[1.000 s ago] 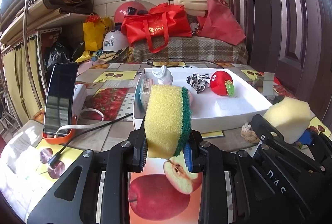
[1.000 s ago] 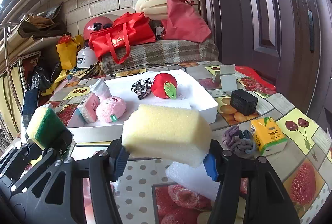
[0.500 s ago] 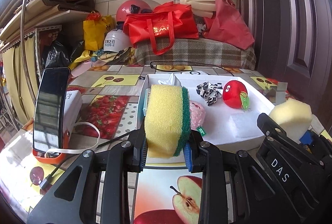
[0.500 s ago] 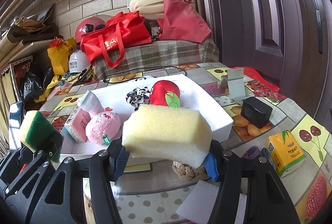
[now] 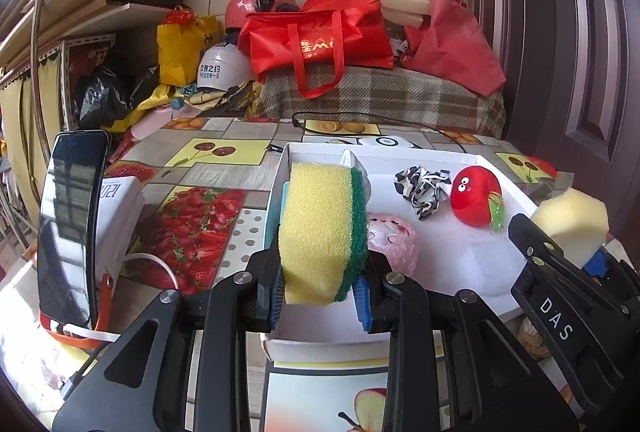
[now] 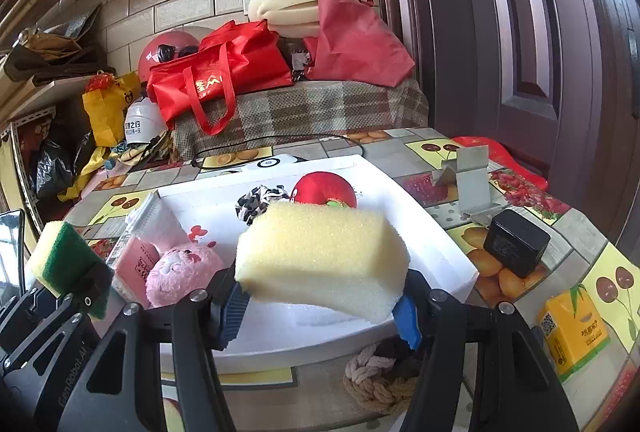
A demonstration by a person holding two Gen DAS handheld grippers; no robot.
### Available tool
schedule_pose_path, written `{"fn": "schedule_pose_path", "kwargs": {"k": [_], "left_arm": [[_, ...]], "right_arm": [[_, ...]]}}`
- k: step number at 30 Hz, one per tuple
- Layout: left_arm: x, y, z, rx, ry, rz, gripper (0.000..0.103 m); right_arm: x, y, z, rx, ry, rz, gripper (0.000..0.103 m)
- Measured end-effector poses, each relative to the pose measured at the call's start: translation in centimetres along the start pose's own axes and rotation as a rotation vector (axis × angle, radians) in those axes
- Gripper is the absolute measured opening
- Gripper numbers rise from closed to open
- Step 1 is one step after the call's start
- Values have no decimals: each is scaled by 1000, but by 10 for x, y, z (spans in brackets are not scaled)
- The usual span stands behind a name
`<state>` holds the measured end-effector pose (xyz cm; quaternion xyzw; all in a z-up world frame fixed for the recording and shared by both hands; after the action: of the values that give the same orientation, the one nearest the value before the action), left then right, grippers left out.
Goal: Organize soft objects
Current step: 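Carry the sponge and yellow foam block over the white box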
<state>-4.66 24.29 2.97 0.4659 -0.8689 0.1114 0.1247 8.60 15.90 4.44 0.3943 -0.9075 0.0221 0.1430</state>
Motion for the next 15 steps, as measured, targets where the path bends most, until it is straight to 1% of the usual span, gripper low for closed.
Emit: {"fn": "schedule_pose_path", "kwargs": {"k": [5,9,15], "left_arm": [[-18,-1,-5,4,14,6,28],[-31,-7,-10,-29,10,9,28],[-47,-13,-15,-75,2,9,28]], "right_arm": [[-15,1,-5,16,-3,10,62],[-29,-1,-8,13,11,18,62],[-49,-4,-11,7,45,5,63]]}}
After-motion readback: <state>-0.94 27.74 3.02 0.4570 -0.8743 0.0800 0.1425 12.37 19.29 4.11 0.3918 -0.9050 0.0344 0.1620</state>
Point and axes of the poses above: each gripper's, at about its wrist camera, not at the fingertips, and x roughly against the way its jaws point, y to its left, z to its underside, the point moved 4 cm from there along -x, roughly the way its jaws point, and after that the axes turned 8 degrees about -y, right-handed, at the moved point
